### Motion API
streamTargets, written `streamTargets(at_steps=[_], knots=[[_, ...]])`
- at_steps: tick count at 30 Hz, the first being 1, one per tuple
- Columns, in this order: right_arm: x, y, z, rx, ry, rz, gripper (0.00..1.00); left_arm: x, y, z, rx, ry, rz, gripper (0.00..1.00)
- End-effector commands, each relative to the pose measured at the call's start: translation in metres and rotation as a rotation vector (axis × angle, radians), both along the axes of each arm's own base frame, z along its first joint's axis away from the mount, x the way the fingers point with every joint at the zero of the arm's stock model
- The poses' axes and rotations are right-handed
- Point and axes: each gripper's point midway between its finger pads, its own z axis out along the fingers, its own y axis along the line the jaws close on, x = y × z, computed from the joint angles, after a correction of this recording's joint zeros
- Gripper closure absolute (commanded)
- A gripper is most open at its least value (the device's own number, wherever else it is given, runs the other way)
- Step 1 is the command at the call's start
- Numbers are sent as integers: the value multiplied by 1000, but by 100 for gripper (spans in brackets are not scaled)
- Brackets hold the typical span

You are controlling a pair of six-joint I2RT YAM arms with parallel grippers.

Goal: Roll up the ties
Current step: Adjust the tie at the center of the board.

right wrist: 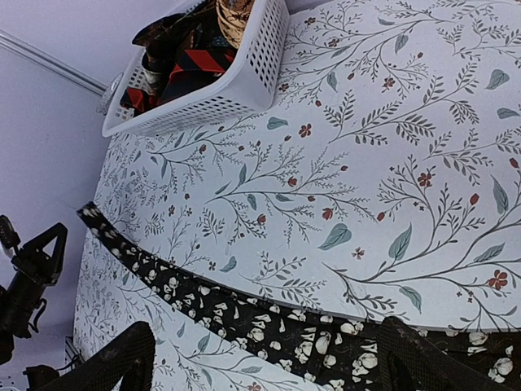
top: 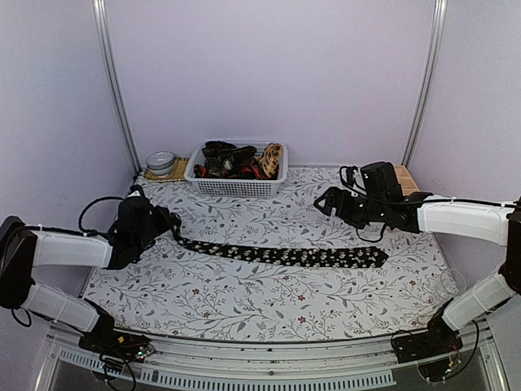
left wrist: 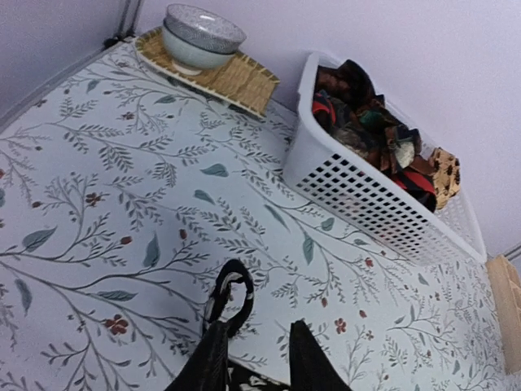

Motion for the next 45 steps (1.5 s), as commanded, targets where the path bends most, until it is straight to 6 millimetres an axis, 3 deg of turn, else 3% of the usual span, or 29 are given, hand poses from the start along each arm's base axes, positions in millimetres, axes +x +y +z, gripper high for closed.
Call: streamTargets(at_steps=[1,3,4,7,12,18,27,37,45], knots=[[-1,7,31,66,-53,15,5,-35,46,-29,-165,47,288,59],[-1,8,31,65,-51,14,5,-55,58,-43,-187,91,375,45],[0,7,29,61,-45,11,5,-61,61,-44,-194,87,396,42],[1,10,23,56,-22,20,5,-64,64,-29,-174,44,412,37],[2,18,-4,30,62,37,5,-46,64,-9,-95,0,375,20],[-1,18,-36,0,137,36,5,-22,53,-32,-55,107,294,5],[-4,17,-39,-12,133,50,5,-5,55,-45,-140,69,183,12],[-7,18,-41,-7,138,64,5,15,46,-77,-134,162,63,19],[-6,18,-37,-3,133,61,5,18,48,-92,-145,194,50,47]])
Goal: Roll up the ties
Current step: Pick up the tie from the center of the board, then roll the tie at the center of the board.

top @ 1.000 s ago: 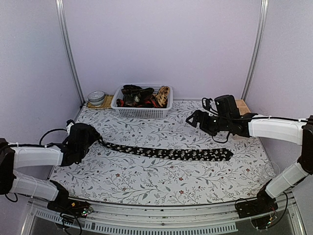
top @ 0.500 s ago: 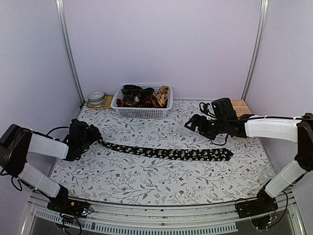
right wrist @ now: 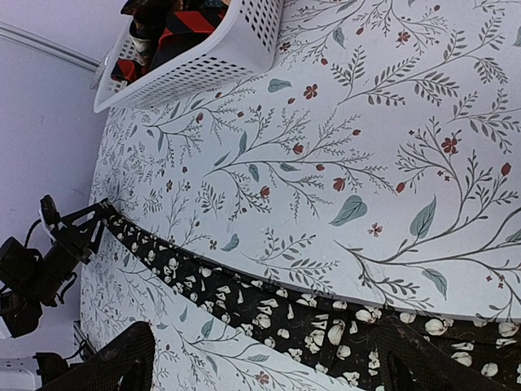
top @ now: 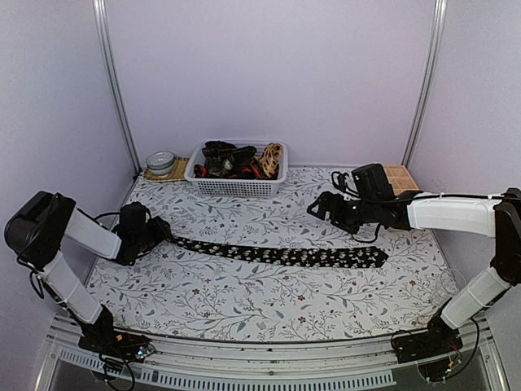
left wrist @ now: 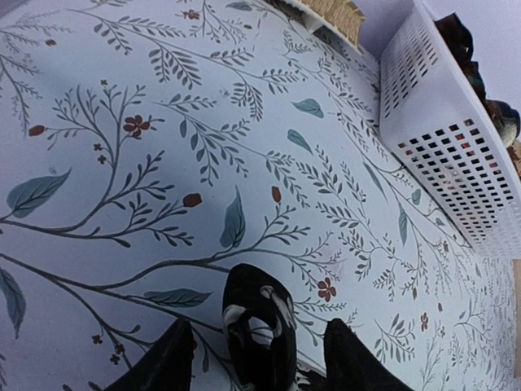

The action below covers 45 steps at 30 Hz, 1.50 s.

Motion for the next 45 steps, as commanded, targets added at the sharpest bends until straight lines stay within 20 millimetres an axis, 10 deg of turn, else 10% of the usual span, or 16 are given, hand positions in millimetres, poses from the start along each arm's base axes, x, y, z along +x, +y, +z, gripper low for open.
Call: streamTargets(at_steps=[1,12,27,45], knots=[[-3,2,-14,-22,25,14,5,11,0,6,-12,-31,-23,50],[-1,3,-7,-19,11,16,5,6,2,23,-36,-194,-127,100],[1,9,-4,-14,16,40,5,-8,-41,63,201,-378,-360,99],[-10,20,-38,-39,141,118,5,-32,-78,43,501,-299,-379,97]])
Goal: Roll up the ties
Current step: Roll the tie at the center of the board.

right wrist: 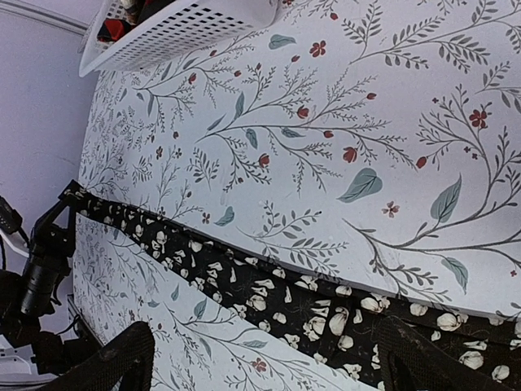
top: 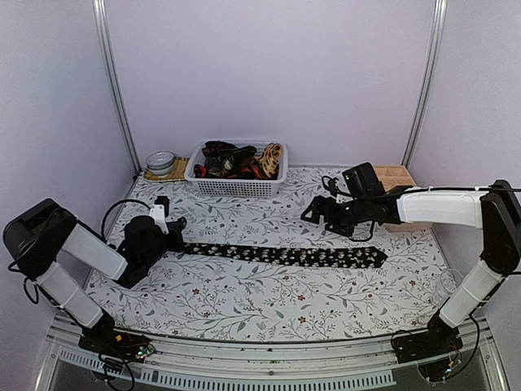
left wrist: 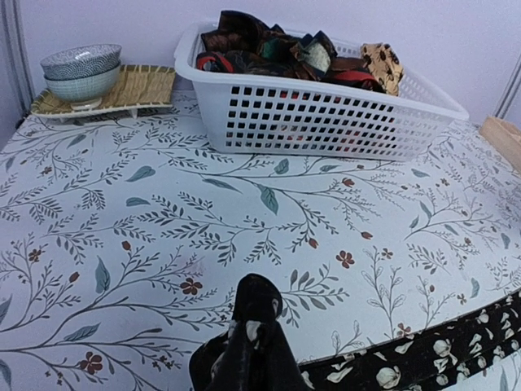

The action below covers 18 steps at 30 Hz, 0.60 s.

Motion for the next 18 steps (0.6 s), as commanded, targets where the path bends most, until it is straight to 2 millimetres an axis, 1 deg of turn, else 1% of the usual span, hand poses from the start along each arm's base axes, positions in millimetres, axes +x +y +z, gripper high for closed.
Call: streamTargets(at_steps=[1,3,4,7,9,12,15,18], knots=[[-7,6,-18,-4,55,35,5,-7,3,-10,107,17,53,98],[-8,5,-18,-6,57,34,5,-12,2,-18,134,34,77,98],[-8,5,-20,-10,61,32,5,-15,7,-20,155,36,114,99],[-10,3,-32,-27,94,35,5,-23,10,-25,153,34,149,99],[-12,-2,-45,-46,135,24,5,-27,13,-24,135,18,156,99],[-9,-18,-68,-89,178,-26,5,-27,14,-19,122,-5,160,98],[-5,-30,-85,-120,212,-61,5,-27,12,-17,123,-15,150,98],[-6,-38,-99,-151,243,-72,4,-28,10,-15,121,-30,137,98]])
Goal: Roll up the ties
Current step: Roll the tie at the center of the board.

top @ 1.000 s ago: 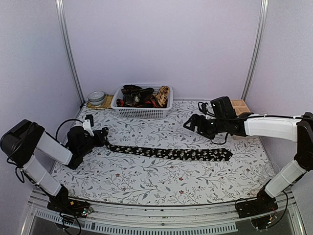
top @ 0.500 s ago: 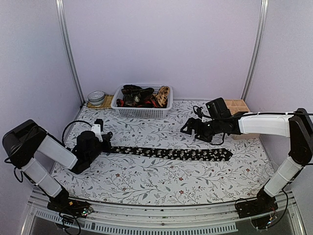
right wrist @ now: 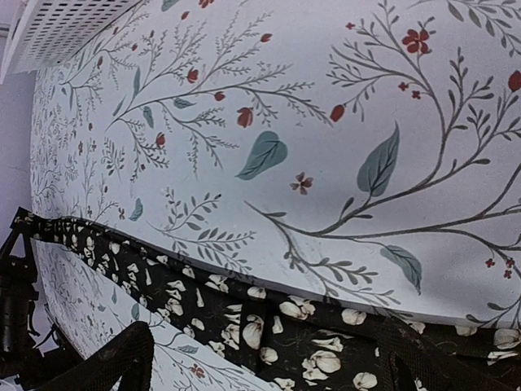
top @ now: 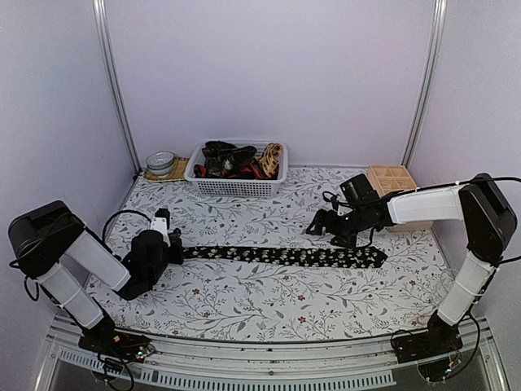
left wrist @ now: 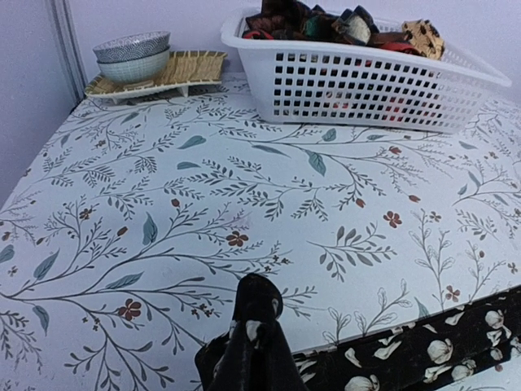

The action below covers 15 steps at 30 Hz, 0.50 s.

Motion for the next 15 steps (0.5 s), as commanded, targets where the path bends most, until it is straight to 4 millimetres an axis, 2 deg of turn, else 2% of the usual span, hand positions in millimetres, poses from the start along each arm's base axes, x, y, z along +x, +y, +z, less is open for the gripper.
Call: streamTargets(at_steps=[1,6,15], knots=[[-8,-19,-44,-87,104,-34,4,-1,-2,7,-8,-43,-8,98],[-18,-31,-58,-119,154,-46,3,-3,-6,9,-24,-58,-35,98],[-26,-77,-69,-203,214,-129,2,-11,-16,11,-96,-72,-109,99]])
